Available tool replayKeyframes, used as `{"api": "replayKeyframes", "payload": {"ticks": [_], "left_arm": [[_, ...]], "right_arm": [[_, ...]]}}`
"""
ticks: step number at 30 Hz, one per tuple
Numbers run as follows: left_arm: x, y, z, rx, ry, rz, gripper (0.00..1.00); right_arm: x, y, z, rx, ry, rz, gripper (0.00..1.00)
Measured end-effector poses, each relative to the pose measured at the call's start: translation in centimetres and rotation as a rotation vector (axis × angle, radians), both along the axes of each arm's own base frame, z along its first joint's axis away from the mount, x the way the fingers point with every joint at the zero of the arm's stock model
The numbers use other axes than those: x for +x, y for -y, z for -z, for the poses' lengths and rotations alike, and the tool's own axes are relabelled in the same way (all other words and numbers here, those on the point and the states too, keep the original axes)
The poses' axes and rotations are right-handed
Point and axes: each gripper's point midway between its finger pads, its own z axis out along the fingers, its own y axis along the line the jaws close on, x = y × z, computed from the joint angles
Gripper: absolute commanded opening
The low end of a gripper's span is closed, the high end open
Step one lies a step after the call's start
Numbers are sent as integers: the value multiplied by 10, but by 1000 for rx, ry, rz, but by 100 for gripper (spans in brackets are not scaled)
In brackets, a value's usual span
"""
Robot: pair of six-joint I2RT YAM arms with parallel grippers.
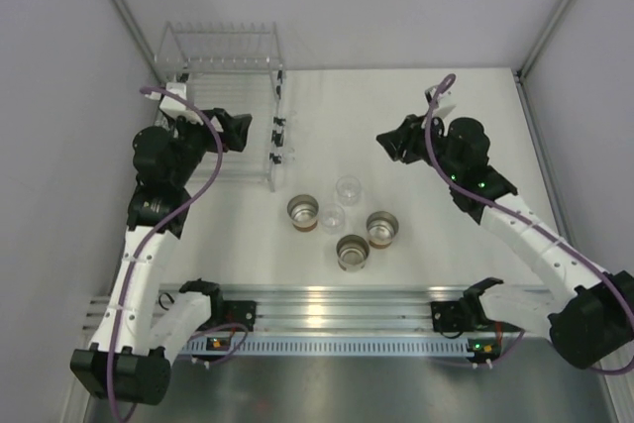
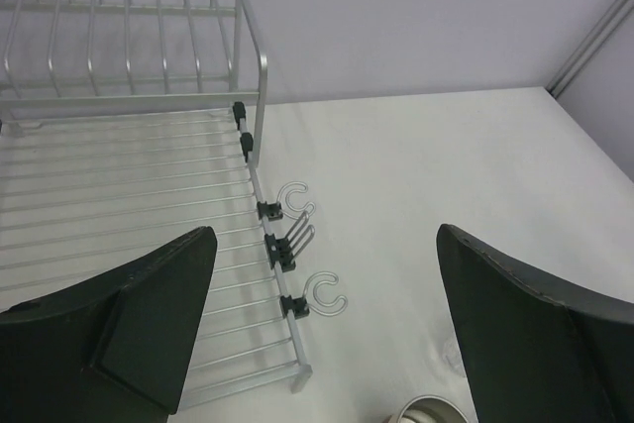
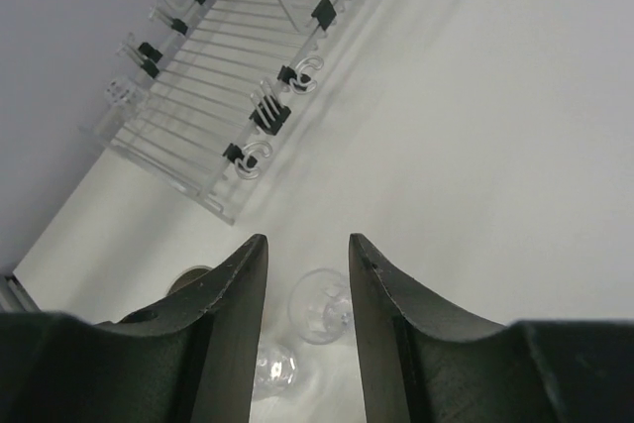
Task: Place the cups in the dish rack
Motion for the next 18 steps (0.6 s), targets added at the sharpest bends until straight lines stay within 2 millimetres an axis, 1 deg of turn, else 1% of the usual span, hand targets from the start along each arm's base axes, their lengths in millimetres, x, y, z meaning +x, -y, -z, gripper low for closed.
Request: {"api": "replayKeyframes", "payload": {"ticks": [1, 3, 5, 9, 11, 14, 18], "left_arm": [[-4, 1, 1, 0, 0, 5, 98], [-9, 3, 6, 1, -15, 16, 98], [-10, 6, 12, 3, -35, 24, 98], [-12, 10, 19, 5, -62, 38, 98], [-13, 11, 20, 3, -66, 44, 98], [-13, 12, 21, 3, -73, 49, 98], [-14, 13, 23, 4, -79, 51, 98]], "right_arm": [[3, -2, -2, -18, -2, -2, 39], [8, -9, 0, -63, -28, -15, 39], [13, -19, 11, -105, -70, -29, 39], [17, -37, 56, -210, -200, -51, 39], [14, -43, 85, -280, -278, -57, 38], [6, -53, 121, -381, -364, -68, 38], [-6, -58, 148, -472, -420, -74, 38]]}}
